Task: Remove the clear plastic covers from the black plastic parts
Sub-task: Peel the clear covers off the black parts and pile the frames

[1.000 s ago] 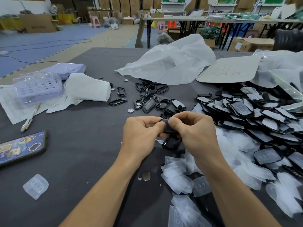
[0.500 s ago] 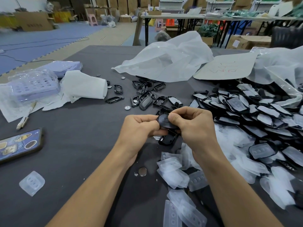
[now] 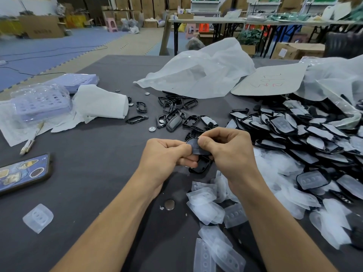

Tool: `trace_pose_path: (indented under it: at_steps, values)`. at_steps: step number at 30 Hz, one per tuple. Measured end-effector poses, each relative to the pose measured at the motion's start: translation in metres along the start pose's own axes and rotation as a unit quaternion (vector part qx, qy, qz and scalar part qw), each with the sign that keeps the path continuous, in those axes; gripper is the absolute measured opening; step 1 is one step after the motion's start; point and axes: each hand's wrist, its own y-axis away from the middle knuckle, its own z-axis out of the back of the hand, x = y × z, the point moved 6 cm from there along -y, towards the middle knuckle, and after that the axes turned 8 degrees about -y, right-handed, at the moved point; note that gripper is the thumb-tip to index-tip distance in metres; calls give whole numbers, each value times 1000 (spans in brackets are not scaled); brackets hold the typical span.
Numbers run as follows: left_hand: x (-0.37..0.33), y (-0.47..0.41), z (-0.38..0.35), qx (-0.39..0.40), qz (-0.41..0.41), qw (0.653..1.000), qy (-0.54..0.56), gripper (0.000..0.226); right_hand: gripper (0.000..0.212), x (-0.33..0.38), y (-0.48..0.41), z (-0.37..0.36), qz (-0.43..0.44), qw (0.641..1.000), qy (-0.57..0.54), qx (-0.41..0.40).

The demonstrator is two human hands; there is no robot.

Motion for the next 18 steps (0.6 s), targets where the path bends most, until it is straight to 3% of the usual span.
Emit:
trace_pose_path:
  at_steps: [7,13,18]
  values:
    - [4,1,0,-6,7,1000,4,22,12,-1,2,-3,-19,999,4,37]
    - [2,2,-6,68,16,997,43,26,23,0,-3,2,-21,999,6,43]
    - [4,0,-6,73,28,996,43,19,27,-2,-6,2,-18,999,22,46]
